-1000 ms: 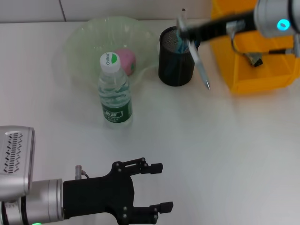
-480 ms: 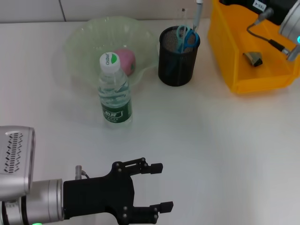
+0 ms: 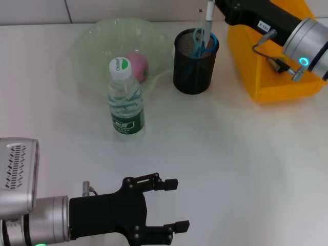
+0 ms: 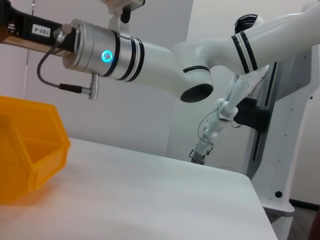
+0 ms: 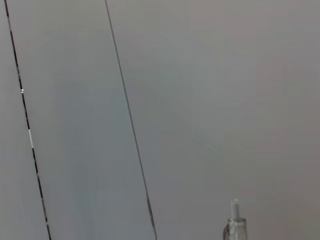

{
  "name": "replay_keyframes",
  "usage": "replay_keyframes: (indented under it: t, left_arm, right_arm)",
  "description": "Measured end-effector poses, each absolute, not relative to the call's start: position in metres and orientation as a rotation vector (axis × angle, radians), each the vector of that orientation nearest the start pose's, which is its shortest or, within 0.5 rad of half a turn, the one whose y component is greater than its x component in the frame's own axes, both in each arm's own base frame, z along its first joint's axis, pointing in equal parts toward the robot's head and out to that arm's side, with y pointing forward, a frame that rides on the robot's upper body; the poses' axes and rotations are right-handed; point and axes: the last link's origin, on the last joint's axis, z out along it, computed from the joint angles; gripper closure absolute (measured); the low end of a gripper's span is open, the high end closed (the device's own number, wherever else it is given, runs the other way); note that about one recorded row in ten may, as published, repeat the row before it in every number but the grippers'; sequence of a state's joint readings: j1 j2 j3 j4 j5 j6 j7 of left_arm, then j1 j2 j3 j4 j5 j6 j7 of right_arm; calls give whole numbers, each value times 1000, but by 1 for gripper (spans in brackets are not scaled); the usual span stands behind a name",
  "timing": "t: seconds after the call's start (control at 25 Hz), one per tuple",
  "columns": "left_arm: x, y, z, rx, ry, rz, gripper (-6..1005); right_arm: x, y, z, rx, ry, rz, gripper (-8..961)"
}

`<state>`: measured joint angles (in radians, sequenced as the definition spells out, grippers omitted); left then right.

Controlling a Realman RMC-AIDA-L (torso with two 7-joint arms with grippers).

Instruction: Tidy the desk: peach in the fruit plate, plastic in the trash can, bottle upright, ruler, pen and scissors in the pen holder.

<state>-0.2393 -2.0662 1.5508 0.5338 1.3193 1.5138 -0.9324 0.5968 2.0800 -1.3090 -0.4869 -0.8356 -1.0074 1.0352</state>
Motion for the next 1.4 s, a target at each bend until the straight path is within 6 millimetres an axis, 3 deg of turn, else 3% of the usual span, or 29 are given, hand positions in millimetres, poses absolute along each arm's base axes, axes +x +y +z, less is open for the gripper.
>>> replay_keyframes:
  t: [0.4,1.0,1.24,1.4]
  left_arm:
    - [-267,214,-82,-2906,-334,-941,199]
    - [-266,214,-82,-2902,-331,-941,199]
    - [-267,215,-82,-2900,-331,-941,199]
    - [-267,215,-81,-2899,-330,-944,199]
  right_arm:
    - [208,408,-40,-2195,586,946,778]
    - [219,397,-53,-2237,598,885,715]
    - [221,392,-50,-2230,598,924,678]
    - [221,376,-32,-2211,540,1069,627]
